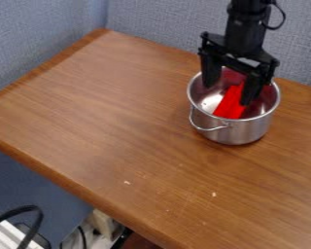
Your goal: Move the red object from the metal pot to the table
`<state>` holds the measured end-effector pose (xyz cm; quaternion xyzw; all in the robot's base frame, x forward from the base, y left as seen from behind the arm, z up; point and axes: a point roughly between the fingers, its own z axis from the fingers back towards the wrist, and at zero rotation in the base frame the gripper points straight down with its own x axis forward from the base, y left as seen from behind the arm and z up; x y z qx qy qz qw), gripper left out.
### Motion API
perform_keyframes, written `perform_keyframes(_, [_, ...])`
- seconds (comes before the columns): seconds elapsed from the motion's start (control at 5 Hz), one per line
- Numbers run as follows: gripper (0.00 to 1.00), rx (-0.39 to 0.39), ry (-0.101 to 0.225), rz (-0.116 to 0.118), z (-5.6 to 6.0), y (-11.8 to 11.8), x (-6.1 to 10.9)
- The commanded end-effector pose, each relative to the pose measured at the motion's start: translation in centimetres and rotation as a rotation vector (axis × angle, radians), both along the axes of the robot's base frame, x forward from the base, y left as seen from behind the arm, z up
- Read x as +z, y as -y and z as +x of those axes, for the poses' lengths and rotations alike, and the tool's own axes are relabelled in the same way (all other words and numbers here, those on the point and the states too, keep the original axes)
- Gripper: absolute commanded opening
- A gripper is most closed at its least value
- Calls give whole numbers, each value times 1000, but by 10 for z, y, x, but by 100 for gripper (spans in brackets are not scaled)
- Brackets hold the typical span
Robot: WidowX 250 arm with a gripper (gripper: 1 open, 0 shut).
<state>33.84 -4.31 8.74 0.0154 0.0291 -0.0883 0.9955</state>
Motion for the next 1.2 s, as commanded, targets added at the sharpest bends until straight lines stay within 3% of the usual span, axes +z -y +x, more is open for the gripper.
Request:
perform_keyframes(0.0, [100, -22, 53, -6, 8, 8, 9])
perform_keyframes(1.0, [100, -17, 43, -27, 20, 6, -11])
